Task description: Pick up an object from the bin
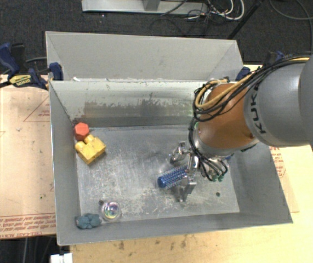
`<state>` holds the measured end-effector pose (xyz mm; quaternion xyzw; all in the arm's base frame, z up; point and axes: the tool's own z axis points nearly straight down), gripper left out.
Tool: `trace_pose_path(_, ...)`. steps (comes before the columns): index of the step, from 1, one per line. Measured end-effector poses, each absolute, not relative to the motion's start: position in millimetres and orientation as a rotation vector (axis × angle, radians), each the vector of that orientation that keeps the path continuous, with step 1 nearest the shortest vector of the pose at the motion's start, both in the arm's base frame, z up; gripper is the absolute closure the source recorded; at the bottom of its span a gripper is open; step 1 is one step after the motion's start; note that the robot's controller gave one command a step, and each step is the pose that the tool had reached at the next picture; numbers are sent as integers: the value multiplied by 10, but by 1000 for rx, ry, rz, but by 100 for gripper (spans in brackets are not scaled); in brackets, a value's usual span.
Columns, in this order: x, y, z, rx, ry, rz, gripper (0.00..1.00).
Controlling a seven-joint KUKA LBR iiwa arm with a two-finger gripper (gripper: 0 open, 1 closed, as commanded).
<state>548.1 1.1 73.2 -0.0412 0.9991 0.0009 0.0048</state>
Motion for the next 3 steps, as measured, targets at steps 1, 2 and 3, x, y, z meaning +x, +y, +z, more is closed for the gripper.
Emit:
trace_pose_path(1,5498,16,753,-130,3135,2,0)
trace_pose_path(2,5519,24,782,-131,3130,4,100)
trace_pose_path(3,5536,28,1494,-132,3131,1,100)
